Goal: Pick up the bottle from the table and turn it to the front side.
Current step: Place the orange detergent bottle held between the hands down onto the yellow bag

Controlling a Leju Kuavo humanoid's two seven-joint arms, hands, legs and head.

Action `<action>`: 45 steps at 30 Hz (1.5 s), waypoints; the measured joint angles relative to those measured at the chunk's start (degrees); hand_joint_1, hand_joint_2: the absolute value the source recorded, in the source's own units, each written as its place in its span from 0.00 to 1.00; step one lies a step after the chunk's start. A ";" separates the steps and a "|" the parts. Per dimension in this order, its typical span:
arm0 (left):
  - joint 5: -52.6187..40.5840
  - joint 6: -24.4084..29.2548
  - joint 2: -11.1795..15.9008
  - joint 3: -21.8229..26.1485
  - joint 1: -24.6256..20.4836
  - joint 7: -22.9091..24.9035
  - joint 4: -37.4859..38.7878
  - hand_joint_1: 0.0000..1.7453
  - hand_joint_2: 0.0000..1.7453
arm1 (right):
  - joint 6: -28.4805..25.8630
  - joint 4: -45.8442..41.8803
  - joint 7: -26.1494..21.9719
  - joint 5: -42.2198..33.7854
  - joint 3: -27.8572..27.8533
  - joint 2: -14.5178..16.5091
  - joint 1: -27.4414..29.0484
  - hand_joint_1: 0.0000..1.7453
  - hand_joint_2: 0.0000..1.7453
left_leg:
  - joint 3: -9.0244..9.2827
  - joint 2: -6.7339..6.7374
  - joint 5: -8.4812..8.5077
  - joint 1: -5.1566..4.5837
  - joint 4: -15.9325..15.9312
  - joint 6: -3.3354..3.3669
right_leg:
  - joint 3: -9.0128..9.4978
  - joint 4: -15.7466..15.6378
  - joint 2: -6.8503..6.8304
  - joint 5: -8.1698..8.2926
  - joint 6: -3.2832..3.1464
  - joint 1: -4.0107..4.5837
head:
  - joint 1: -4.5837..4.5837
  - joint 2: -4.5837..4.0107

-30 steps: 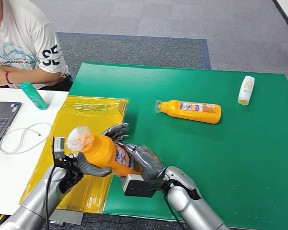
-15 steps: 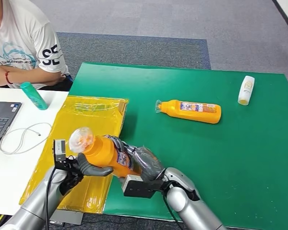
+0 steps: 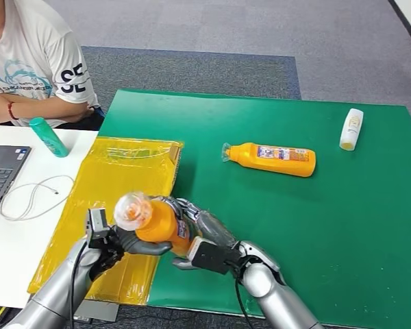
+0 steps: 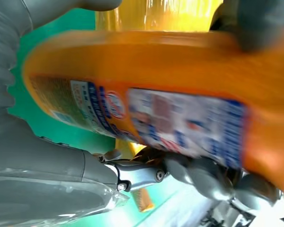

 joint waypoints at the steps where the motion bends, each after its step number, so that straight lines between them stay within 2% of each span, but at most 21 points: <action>1: -2.54 2.39 -0.02 -0.27 0.13 0.19 -0.56 1.00 1.00 | 0.08 0.19 0.04 -0.39 -0.58 0.00 0.15 0.00 1.00 | 0.00 0.00 0.00 0.00 0.00 0.00 | 0.00 0.00 0.00 0.00 0.00 0.00 | 0.01 0.00; 6: -13.44 12.54 -0.10 -2.63 0.89 2.28 -3.77 1.00 1.00 | 0.27 0.94 0.06 -1.16 -3.00 0.02 0.78 0.00 1.00 | -0.01 0.00 -0.01 0.00 0.00 0.00 | -0.01 0.00 0.00 0.00 0.00 -0.01 | 0.00 -0.02; 11: -23.72 22.41 -0.39 -6.01 2.17 6.35 -7.44 1.00 1.00 | 0.20 1.11 0.04 -1.00 -5.00 0.15 1.58 0.00 1.00 | -0.01 0.00 -0.01 0.00 0.00 0.00 | -0.03 0.00 0.01 0.00 0.00 0.00 | 0.00 -0.01; 16: -30.00 28.29 -0.69 -8.90 2.70 9.71 -9.98 1.00 1.00 | 0.21 0.58 -0.18 -0.44 -6.88 0.45 2.60 0.00 1.00 | -0.03 0.00 -0.02 0.00 0.00 0.00 | -0.04 -0.01 0.00 -0.01 -0.01 0.00 | 0.01 0.00; 24: -31.92 29.99 -0.67 -10.83 2.47 11.45 -10.73 1.00 1.00 | 0.42 0.13 -0.54 -0.02 -8.50 0.67 3.09 0.00 1.00 | -0.02 0.01 -0.01 0.00 0.00 0.00 | -0.05 -0.01 0.01 0.00 -0.01 -0.01 | 0.01 -0.01; 33: -28.05 25.72 1.38 -12.61 -0.44 11.42 -10.37 1.00 1.00 | 0.35 0.22 -0.71 -0.07 -9.46 0.86 3.01 0.00 1.00 | -0.02 0.01 0.00 0.00 0.00 -0.01 | -0.05 0.00 0.01 0.00 -0.01 0.00 | -0.01 -0.01; 39: -26.81 24.93 2.35 -13.87 -1.88 11.43 -10.37 1.00 1.00 | -0.38 -0.14 -0.96 -0.05 -10.52 1.12 2.95 0.00 1.00 | -0.03 0.01 0.00 0.00 0.00 -0.01 | -0.04 0.00 0.01 0.00 0.00 0.00 | 0.01 -0.01; 43: -26.84 25.60 2.57 -14.73 -2.69 12.11 -10.65 1.00 1.00 | -0.73 -1.64 -0.89 -1.04 -12.89 1.46 3.27 0.00 1.00 | -0.04 0.00 0.00 -0.01 0.00 -0.01 | -0.04 -0.01 0.00 0.00 0.00 -0.01 | 0.00 0.00; 45: -27.04 26.27 2.71 -15.02 -2.90 12.45 -11.54 1.00 1.00 | -2.00 -2.65 -0.32 -2.66 -16.30 1.45 3.54 0.00 1.00 | -0.06 -0.03 0.00 -0.02 0.00 0.01 | -0.02 -0.01 -0.06 0.00 0.02 -0.03 | 0.01 -0.01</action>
